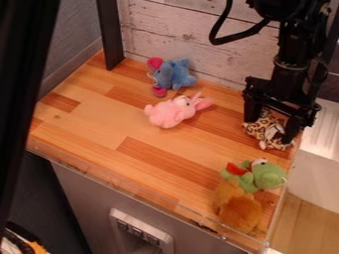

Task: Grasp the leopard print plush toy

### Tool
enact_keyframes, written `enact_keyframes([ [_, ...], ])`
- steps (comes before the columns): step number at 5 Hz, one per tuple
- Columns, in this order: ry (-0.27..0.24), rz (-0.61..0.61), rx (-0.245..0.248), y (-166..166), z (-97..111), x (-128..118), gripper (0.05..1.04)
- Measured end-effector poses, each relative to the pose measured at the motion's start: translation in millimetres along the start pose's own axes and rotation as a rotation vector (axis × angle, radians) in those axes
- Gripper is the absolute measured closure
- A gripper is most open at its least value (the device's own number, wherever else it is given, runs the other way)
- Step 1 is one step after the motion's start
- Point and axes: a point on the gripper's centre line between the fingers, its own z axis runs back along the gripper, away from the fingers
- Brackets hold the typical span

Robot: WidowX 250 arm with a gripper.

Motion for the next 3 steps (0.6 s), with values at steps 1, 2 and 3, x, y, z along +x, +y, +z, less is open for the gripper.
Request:
enact_keyframes([
  [1, -0.003, 0.055, 0.000, 1.0, -0.4, 2.1, 0.083],
  [2, 0.002, 0.097, -0.001, 0.7, -0.1, 3.2, 0.083],
  [3, 0.007, 0.109, -0.009, 0.7, 0.3, 2.6, 0.083],
])
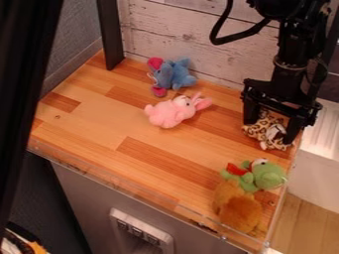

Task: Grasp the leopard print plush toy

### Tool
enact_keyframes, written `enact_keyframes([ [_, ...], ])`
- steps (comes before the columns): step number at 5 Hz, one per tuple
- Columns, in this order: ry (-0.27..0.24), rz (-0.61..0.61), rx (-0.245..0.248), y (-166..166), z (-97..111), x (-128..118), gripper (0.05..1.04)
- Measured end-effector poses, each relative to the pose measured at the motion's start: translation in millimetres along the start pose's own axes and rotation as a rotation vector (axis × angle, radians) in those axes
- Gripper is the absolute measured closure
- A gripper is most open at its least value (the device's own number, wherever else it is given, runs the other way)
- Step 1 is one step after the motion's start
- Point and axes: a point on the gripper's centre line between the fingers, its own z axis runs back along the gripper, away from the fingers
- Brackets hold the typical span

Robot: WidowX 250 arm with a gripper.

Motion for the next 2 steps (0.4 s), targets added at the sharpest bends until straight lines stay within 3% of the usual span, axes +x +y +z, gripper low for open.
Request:
enact_keyframes([
  [2, 0.024, -0.053, 0.005, 2.1, 0.6, -0.3, 0.083],
])
